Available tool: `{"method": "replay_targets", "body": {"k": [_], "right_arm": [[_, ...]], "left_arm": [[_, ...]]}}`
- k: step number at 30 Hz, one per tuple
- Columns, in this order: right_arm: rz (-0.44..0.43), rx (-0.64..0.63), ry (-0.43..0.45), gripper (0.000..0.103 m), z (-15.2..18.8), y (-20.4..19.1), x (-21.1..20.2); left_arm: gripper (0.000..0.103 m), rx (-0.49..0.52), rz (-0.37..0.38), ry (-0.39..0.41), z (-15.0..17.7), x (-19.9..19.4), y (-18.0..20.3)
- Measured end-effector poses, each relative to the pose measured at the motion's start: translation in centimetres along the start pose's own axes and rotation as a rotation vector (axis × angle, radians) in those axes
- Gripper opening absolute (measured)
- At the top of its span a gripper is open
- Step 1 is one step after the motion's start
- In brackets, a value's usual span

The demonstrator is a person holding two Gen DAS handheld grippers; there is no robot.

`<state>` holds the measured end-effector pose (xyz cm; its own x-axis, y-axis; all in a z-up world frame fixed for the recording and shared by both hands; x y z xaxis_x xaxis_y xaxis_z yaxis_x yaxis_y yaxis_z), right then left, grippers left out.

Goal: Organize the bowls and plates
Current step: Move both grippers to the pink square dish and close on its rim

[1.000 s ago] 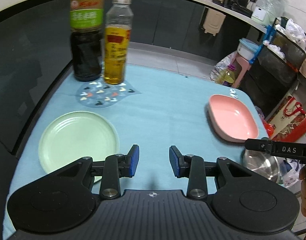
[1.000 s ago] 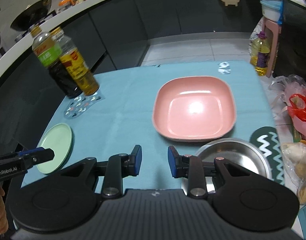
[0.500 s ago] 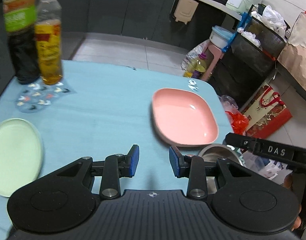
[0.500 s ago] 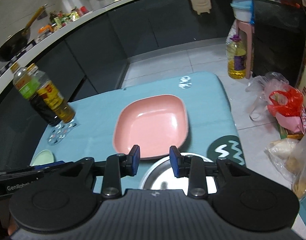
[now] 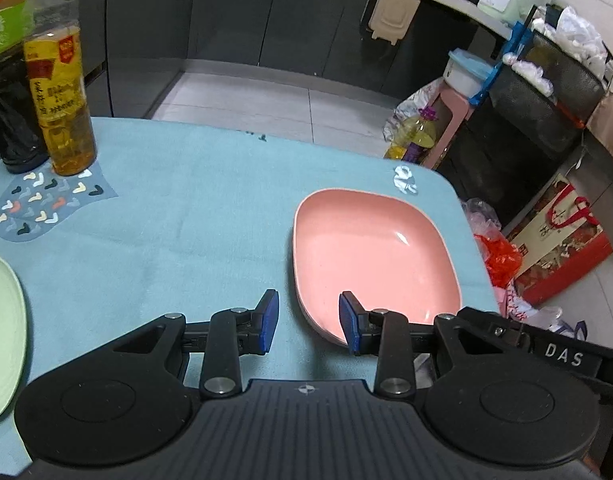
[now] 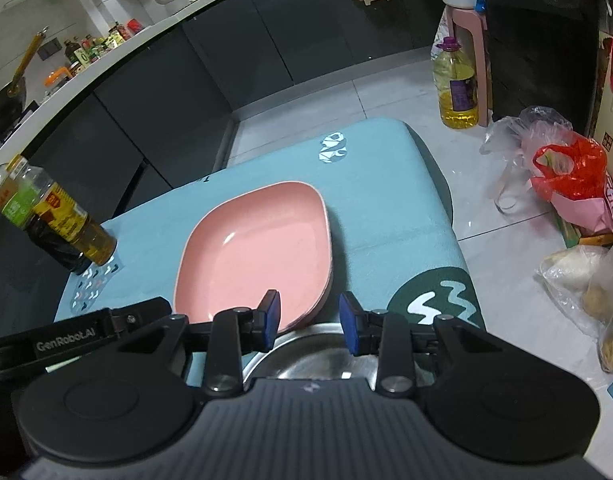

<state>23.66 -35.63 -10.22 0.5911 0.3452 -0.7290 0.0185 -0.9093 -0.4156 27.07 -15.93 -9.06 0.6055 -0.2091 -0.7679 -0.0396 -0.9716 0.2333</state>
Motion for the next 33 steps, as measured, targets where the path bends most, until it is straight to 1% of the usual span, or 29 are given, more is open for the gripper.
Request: {"method": "replay_targets", "body": {"k": [11, 15, 16, 17, 18, 20, 23, 27, 33], "right_arm": [[0.037, 0.004, -0.022, 0.019, -0.2, 0.5, 1.6], [0.05, -0.006, -0.038, 0.019, -0.2, 0.3, 2.3], [0.047, -0.01, -0.05, 0.016, -0.1, 0.3, 2.5], [0.034, -0.012, -0.058, 0.013, -0.1, 0.3, 2.7], [0.02, -0.016, -0.058, 0.005, -0.1, 0.2, 2.8], [0.038, -0.038, -0.046, 0.005, 0.0, 0.0, 2.7], [0.061, -0.059, -0.028, 0.005, 0.0, -0.5, 2.1], [0.053, -0.071, -0.004, 0.005, -0.2, -1.4, 1.1], [0.032, -0.109, 0.028, 0.005, 0.0, -3.8, -0.4]], "left_arm": [[0.031, 0.018, -0.021, -0.05, 0.3, 2.7, 0.6], [0.029, 0.036, 0.004, -0.046, 0.3, 3.0, 0.9], [0.029, 0.045, 0.007, -0.042, 0.2, 3.1, 1.0], [0.026, 0.056, 0.0, -0.032, 0.3, 3.1, 1.1], [0.024, 0.073, -0.004, -0.02, 0.3, 3.0, 1.1], [0.022, 0.109, -0.001, -0.017, 0.4, 2.8, 1.1], [0.022, 0.111, 0.01, -0.021, 0.4, 2.1, 0.8], [0.021, 0.109, 0.02, 0.001, 0.3, 0.6, 0.2], [0.022, 0.118, 0.015, 0.055, 0.3, -2.3, -1.1]]}}
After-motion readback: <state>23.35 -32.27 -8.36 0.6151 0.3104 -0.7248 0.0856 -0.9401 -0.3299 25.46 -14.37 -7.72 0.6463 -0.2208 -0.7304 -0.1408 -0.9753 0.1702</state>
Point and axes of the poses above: each gripper's, at about its wrist camera, not at the fingertips, and x roughly the way its jaws point, y to its right, z to its underside, the point moved 5 cm from there along x, roughly the way its jaws point, and after that the axes turned 1 degree about -y, right-handed, at the moved point
